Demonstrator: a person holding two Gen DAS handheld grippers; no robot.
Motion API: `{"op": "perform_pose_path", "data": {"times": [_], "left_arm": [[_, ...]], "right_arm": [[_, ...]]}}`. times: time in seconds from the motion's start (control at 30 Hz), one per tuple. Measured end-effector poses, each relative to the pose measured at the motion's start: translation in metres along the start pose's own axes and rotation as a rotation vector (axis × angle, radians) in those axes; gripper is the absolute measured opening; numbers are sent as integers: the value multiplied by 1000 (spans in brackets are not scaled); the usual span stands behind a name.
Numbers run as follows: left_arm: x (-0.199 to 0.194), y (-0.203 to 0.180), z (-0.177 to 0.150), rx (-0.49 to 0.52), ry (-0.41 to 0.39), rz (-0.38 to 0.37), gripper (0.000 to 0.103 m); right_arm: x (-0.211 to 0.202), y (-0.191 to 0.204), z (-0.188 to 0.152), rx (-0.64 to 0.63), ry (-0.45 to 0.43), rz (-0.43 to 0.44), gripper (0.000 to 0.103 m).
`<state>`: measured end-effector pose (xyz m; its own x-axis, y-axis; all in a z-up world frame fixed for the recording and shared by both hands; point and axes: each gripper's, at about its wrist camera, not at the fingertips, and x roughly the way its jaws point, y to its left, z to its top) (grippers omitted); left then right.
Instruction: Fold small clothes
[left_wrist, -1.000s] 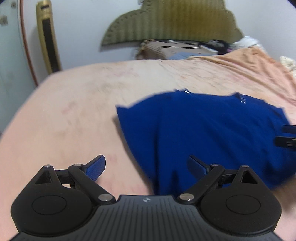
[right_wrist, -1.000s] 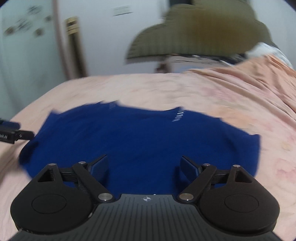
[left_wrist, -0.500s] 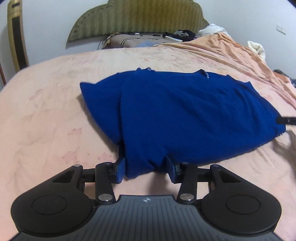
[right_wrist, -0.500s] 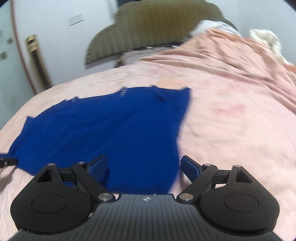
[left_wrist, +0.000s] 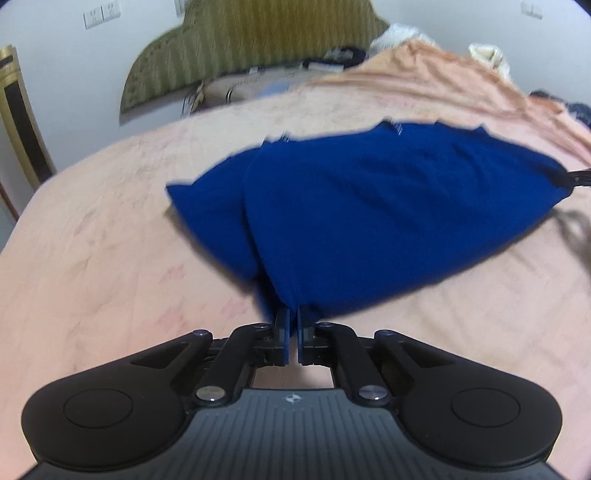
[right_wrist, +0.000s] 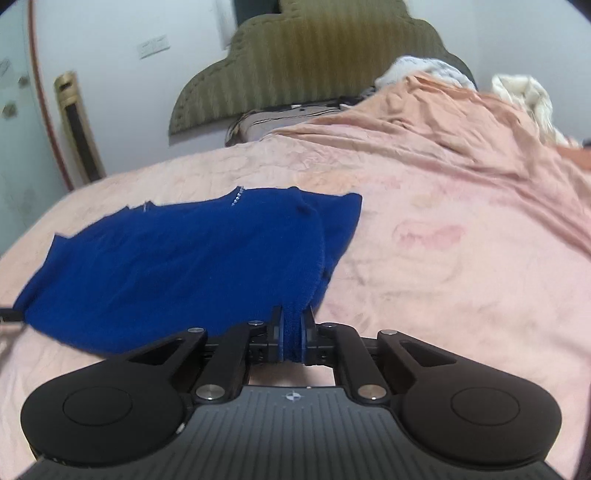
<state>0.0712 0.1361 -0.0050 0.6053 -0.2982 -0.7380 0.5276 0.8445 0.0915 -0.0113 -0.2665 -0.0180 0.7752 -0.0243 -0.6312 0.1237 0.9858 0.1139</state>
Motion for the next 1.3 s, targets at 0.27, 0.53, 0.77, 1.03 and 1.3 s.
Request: {"op": "perform_pose_path", "data": {"times": [0.27, 0.53, 0.77, 1.03, 1.3], "left_arm": [[-15, 12, 0, -93, -17, -3, 5], [0, 5, 24, -174, -10, 51, 16], [23, -11, 29, -197, 32, 117, 30], [24, -12, 28, -215, 40, 165, 61], [22, -10, 25, -217, 40, 168, 63]], "right_arm": [[-8, 24, 17, -59, -117, -108, 47], [37, 107, 16, -206, -32, 152, 60], [61, 142, 5, -298, 47, 145, 66], [67, 146, 2, -288, 66, 147, 75], [69, 145, -4, -282, 75, 148, 84]]}}
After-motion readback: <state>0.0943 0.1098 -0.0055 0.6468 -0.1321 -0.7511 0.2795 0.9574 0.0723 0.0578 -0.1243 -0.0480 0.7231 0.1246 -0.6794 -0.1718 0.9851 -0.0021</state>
